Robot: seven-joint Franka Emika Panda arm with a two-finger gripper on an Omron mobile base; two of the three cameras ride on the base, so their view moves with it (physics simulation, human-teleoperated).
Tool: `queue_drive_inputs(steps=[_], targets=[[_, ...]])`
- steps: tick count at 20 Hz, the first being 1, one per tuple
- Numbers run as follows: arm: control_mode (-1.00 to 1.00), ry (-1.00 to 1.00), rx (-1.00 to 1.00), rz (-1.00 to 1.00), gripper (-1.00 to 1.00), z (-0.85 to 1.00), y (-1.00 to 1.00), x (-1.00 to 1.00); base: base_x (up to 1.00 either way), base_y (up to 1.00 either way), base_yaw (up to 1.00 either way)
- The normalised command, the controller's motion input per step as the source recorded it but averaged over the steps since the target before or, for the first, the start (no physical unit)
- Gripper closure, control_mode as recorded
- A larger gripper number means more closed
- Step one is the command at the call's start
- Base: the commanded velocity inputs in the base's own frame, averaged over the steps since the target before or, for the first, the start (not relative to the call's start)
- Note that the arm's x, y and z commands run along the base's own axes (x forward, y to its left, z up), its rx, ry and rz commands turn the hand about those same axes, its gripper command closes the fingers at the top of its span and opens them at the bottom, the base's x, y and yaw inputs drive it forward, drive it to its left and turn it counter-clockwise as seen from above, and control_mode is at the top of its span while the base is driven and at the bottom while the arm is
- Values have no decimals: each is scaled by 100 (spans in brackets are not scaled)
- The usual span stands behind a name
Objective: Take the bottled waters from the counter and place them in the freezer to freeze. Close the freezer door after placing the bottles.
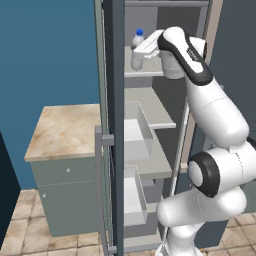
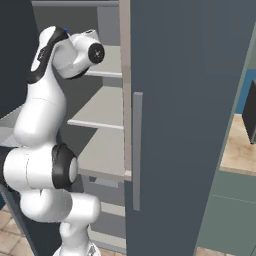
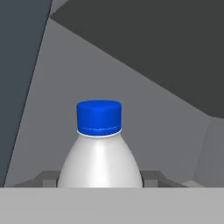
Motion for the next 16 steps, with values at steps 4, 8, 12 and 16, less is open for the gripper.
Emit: queue_drive_inputs(steps=[4, 8, 12, 16], targets=[[-100, 0, 0, -8, 100, -1, -3, 54, 0, 0, 0], [-100, 0, 0, -7, 100, -17, -12, 39, 0, 0, 0], [-100, 0, 0, -6, 100, -28, -14, 25, 0, 0, 0], [-100, 0, 0, -4, 100, -21, -6, 24, 0, 0, 0]])
